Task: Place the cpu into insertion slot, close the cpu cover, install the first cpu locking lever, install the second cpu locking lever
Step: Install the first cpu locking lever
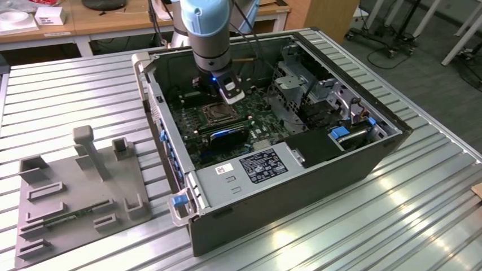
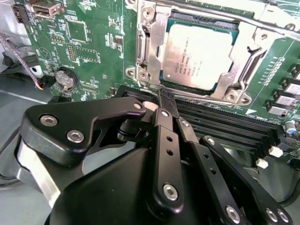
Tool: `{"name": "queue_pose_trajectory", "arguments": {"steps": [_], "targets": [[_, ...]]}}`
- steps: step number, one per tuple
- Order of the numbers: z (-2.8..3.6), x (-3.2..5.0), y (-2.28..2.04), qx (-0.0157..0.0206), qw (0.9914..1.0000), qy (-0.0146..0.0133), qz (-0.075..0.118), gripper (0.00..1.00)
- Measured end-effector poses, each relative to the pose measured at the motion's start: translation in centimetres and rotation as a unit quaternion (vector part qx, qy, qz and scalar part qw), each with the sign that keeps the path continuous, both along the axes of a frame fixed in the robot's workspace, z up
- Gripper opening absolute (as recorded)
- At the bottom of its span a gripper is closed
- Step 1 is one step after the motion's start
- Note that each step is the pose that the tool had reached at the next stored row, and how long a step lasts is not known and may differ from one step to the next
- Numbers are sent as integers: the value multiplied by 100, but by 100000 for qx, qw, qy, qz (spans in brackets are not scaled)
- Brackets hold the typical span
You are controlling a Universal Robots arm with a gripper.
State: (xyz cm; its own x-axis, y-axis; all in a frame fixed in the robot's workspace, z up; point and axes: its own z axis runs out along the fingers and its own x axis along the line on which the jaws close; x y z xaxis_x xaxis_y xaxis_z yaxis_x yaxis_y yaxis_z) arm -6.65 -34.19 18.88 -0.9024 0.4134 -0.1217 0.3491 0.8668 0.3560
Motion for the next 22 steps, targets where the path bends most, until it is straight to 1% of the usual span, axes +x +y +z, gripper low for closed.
{"name": "queue_pose_trajectory", "arguments": {"steps": [10,22], "targets": [[-4,1,53,10,100000,-10,-69,11],[-5,4,75,11,99999,-9,-432,11]]}}
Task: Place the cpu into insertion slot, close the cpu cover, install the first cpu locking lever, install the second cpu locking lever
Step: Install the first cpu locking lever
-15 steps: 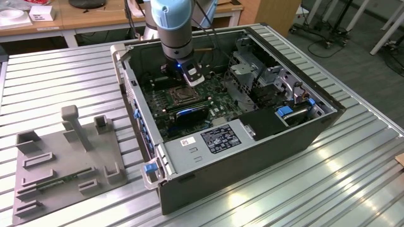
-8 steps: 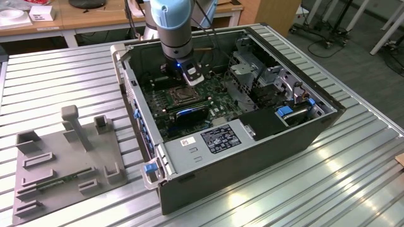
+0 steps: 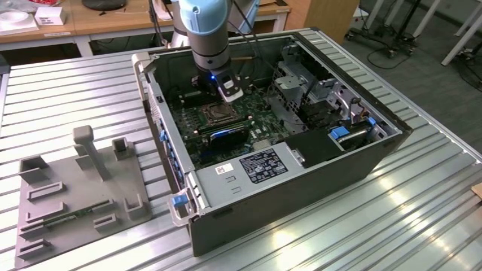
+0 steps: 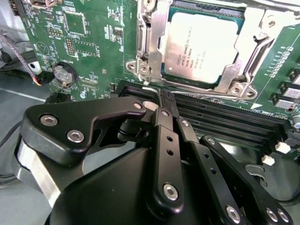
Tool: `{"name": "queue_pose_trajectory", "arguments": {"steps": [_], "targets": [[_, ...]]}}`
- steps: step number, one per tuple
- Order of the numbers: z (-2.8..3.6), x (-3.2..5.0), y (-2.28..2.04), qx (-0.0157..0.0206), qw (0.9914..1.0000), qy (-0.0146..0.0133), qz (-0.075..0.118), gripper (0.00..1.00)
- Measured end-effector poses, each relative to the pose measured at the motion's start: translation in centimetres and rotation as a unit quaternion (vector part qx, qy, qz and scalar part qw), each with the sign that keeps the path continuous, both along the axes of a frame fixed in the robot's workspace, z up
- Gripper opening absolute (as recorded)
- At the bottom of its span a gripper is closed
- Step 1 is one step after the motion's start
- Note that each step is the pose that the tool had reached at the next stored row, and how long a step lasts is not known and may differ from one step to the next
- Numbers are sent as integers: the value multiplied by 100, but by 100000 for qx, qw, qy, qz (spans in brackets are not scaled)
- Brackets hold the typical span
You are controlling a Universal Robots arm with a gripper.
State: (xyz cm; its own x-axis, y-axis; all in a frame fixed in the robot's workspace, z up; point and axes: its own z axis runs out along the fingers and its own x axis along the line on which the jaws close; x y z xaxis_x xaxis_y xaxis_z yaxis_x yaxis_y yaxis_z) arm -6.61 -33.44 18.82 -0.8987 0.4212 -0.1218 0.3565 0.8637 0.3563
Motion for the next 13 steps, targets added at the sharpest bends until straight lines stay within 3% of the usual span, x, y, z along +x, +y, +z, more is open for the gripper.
{"name": "queue_pose_trajectory", "arguments": {"steps": [13], "targets": [[0,35,-1,-5,100000,205,-210,11]]}}
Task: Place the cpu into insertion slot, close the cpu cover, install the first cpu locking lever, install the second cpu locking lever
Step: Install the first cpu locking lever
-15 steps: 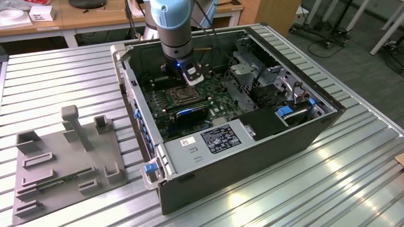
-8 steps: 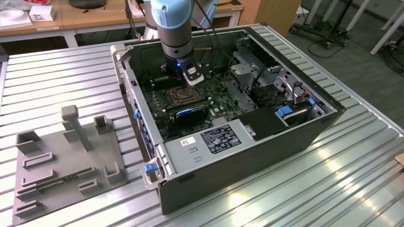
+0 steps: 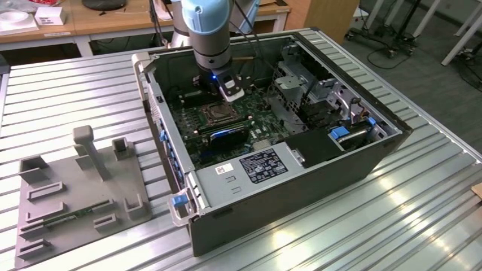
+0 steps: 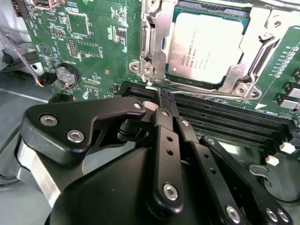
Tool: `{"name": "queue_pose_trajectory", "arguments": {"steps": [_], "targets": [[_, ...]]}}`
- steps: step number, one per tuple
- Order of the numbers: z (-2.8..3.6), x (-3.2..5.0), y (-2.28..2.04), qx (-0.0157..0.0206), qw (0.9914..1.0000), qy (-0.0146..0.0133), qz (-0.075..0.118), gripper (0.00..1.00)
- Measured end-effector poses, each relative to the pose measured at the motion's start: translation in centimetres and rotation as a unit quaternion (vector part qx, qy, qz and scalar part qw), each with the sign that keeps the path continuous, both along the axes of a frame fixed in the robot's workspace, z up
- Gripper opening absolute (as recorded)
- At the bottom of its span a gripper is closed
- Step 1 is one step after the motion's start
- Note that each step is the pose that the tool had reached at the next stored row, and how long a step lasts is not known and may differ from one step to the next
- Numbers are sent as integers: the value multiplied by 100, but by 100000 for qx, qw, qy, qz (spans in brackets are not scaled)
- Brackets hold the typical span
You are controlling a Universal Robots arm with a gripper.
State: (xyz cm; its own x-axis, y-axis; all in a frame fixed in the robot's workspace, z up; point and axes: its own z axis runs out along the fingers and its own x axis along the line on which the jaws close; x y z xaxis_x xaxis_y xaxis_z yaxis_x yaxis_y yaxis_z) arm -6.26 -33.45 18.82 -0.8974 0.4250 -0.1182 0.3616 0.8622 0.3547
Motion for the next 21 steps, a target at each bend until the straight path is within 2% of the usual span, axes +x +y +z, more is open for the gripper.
{"name": "queue_pose_trajectory", "arguments": {"steps": [7,21], "targets": [[37,0,1,11,100000,-5,-6,11],[29,0,-24,-62,100000,-5,-14,11]]}}
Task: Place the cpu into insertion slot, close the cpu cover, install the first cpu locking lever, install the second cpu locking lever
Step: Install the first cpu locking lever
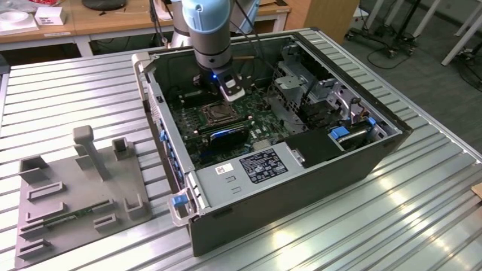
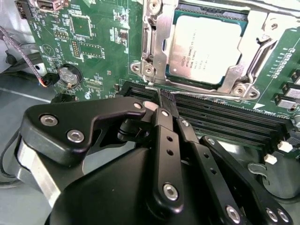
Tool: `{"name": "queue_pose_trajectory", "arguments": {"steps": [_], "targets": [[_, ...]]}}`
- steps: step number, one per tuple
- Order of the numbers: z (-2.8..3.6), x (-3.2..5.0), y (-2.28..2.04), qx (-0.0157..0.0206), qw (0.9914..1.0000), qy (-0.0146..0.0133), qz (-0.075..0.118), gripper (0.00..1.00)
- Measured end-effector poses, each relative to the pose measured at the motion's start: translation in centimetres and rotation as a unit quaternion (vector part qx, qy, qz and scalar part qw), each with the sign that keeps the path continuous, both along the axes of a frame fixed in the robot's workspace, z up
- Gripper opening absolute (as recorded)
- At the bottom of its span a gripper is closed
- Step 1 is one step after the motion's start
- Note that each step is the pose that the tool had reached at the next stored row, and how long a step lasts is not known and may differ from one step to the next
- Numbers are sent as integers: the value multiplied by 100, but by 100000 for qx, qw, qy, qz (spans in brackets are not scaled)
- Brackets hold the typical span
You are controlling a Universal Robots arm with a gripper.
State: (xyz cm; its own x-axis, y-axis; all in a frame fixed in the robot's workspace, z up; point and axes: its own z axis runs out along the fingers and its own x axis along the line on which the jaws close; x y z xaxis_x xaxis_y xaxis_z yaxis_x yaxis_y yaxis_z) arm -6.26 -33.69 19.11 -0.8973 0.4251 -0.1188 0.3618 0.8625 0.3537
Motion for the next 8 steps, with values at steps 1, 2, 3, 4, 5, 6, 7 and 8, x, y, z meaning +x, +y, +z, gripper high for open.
{"name": "queue_pose_trajectory", "arguments": {"steps": [1,2,3,4,5,6,7,8], "targets": [[-1,0,-2,0,100000,3,3,11],[-3,0,-4,2,100000,1,0,11],[-5,0,-6,3,100000,-1,-1,11],[-7,0,-9,3,100000,-2,-2,11],[-8,0,-11,2,100000,2,-2,11],[-10,0,-14,0,100000,0,-1,11],[-11,0,-16,2,100000,0,-3,11],[-12,0,-18,1,100000,1,0,11]]}}
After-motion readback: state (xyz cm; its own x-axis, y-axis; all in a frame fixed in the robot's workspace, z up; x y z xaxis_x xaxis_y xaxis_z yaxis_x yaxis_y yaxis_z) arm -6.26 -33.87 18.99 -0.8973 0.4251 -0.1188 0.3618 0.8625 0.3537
